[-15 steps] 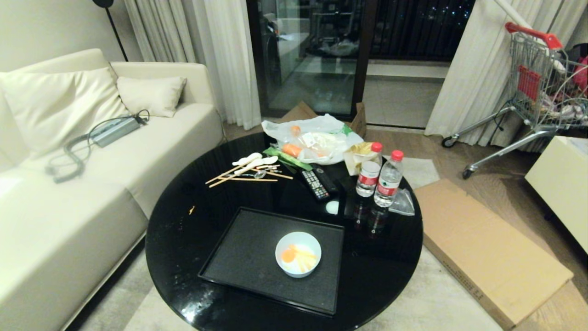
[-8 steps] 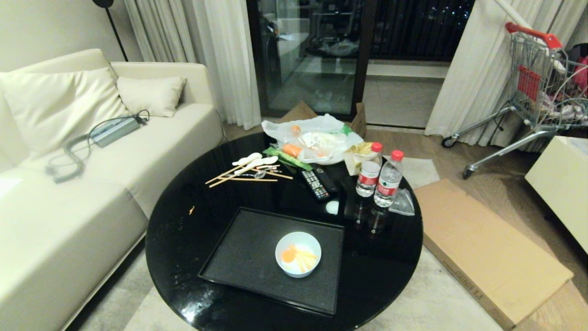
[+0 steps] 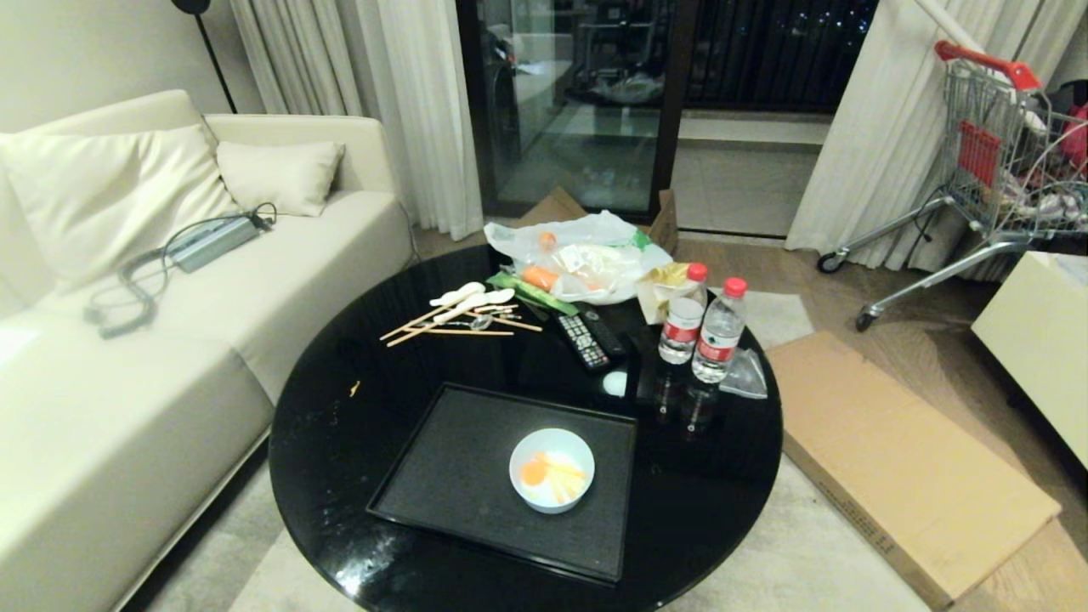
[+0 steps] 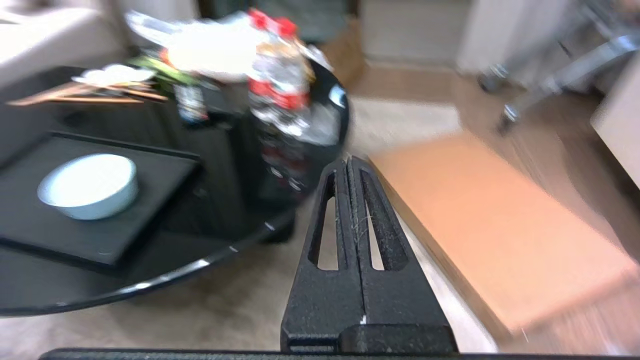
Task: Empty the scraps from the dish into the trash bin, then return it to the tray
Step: Pick up the bowl with leftover food
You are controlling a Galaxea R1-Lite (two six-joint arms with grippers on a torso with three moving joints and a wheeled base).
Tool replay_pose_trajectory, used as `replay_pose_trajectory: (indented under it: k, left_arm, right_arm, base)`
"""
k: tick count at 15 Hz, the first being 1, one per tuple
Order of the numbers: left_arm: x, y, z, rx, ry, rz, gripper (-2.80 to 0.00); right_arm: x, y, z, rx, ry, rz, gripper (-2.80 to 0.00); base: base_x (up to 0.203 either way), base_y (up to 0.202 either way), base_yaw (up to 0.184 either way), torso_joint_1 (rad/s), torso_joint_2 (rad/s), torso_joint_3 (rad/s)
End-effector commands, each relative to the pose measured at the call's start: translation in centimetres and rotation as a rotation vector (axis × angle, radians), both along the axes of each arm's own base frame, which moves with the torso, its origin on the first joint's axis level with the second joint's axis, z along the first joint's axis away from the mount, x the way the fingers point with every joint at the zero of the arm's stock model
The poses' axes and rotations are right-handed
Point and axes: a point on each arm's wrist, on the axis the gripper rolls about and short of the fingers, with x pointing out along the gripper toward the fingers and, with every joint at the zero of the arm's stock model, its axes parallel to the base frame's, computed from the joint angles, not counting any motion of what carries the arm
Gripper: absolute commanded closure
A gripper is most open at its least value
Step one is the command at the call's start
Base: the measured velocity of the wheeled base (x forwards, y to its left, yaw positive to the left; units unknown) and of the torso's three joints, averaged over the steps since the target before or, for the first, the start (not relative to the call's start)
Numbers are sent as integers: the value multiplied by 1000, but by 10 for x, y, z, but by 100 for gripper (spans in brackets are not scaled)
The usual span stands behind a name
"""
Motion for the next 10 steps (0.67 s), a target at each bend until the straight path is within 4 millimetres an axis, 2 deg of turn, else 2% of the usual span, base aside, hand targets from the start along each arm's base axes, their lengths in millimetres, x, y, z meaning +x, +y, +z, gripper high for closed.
replay_pose_trajectory:
  k: [1, 6, 10]
  left_arm:
    - [0, 0, 0, -1, -1, 0, 0]
    - [0, 0, 0, -1, -1, 0, 0]
    - [0, 0, 0, -1, -1, 0, 0]
  right_arm:
    - [-7, 2, 20, -28, -62, 83, 0]
    - [-26, 9, 57, -155, -146, 409, 0]
    - [-16, 12, 91, -194, -123, 523, 0]
  base:
    - [0, 0, 0, 0, 0, 0]
    - [0, 0, 0, 0, 0, 0]
    - [0, 0, 0, 0, 0, 0]
